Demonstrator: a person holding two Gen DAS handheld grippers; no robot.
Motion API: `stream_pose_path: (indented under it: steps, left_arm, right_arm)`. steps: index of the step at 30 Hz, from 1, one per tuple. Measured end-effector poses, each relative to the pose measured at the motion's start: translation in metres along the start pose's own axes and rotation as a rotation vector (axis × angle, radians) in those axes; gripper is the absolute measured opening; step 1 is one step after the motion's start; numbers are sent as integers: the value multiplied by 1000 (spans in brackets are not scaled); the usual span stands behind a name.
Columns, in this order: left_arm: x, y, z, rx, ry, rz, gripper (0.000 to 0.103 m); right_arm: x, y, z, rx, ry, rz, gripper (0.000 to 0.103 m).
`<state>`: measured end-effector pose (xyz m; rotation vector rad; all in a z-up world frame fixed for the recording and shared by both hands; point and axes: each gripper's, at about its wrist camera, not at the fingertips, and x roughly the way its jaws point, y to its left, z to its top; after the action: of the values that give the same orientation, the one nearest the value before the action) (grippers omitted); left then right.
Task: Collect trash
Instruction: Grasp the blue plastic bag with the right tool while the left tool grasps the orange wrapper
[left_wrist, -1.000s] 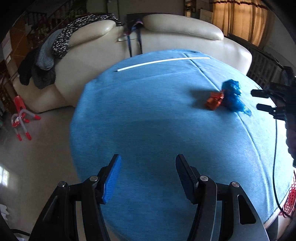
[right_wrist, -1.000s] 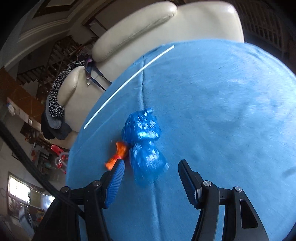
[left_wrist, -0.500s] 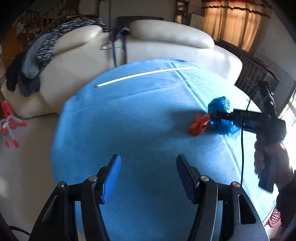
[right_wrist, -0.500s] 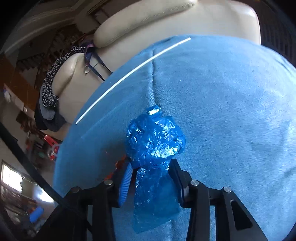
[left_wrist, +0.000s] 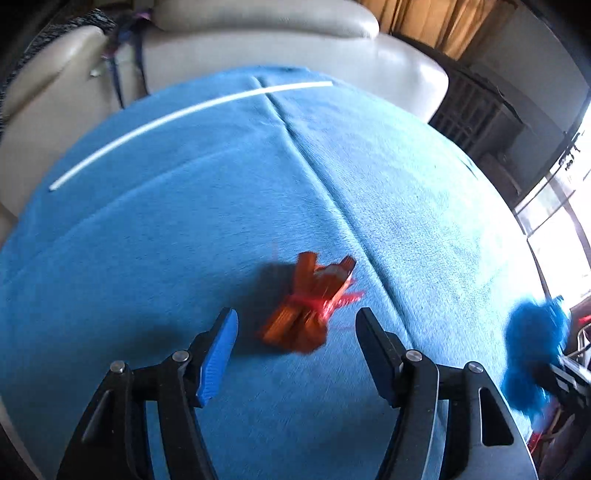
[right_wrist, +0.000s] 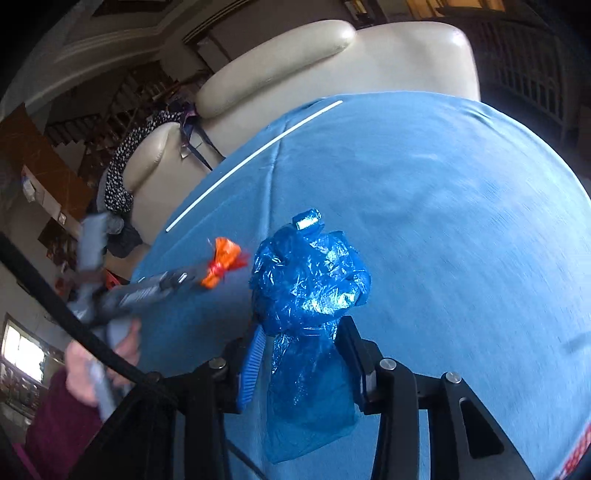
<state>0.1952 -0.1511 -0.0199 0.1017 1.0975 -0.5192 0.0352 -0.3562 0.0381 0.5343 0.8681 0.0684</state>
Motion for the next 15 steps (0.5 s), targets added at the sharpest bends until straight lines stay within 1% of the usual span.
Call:
stream_pose_path:
  steps: [3, 5, 6, 7, 8, 9, 11, 12, 15]
  left_arm:
    - [14, -4, 5, 3, 33, -5, 67]
    - [18, -6, 4, -4, 26, 3, 66]
    - [18, -7, 4, 0, 14, 13, 64]
    - [19, -8, 5, 5, 13, 35, 54]
    - [19, -10, 5, 18, 11, 64, 37]
    - [19, -12, 5, 28, 13, 78, 32]
    - [14, -9, 2, 18, 16, 61, 30]
    - [12, -9, 0, 15, 13, 63, 30]
    - [-1, -16, -11, 36, -6, 99, 30]
  right_arm:
    - [-19, -17, -16, 50, -15, 10, 43]
    - [-26, -25, -23, 76, -25, 14, 43]
    - [-30, -28, -27, 89, -32, 19, 43]
    - [-30, -29, -29, 94, -37, 20, 43]
    - [-33, -29, -32, 100, -44, 19, 43]
    - [-35, -29, -35, 101, -50, 16, 43]
    - [-37, -29, -40, 100, -53, 12, 43]
    - [-37, -28, -42, 100, -53, 12, 43]
    - [-38, -23, -47, 88, -59, 10, 43]
